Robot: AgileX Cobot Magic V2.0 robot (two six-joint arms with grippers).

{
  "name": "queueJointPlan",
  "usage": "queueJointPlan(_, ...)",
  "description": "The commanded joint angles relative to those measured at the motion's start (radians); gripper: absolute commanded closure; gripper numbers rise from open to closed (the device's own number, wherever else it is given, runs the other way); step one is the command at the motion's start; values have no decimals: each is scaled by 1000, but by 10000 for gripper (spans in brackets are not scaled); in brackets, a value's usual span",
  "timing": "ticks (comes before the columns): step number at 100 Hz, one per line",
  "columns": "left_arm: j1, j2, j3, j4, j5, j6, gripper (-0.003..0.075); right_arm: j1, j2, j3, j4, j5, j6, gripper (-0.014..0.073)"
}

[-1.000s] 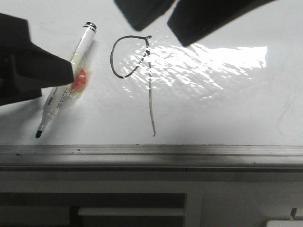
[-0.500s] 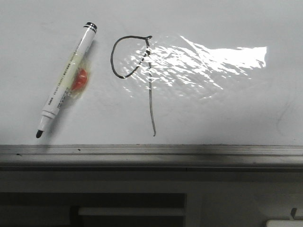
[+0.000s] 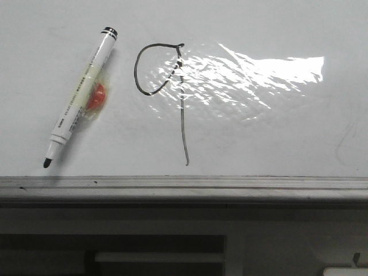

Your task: Write number 9 on whiteboard

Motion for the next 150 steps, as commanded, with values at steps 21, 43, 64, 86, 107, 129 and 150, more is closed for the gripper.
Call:
queueJointPlan(21, 1, 7, -28, 1, 80, 6, 741, -2, -176, 59, -15, 33, 1, 655)
queueJointPlan(43, 1, 7, -28, 1, 81, 6, 741, -2, -176, 59, -15, 35, 1, 655)
queueJointPlan(64, 1, 7, -28, 1, 81, 6, 741, -2, -176, 59, -15, 35, 1, 655)
queueJointPlan(86, 1, 7, -24, 1, 81, 6, 741, -2, -176, 59, -15, 35, 1, 655)
queueJointPlan(107, 1, 7, -22, 1, 82, 6, 741, -2, -176, 59, -15, 35, 1, 655)
queueJointPlan(129, 7, 7, 21, 12, 82, 6, 741, -2, -176, 59, -15, 35, 1, 655)
queueJointPlan(150, 158, 3, 99, 61, 59, 6, 741, -2, -176, 59, -15, 35, 1, 655)
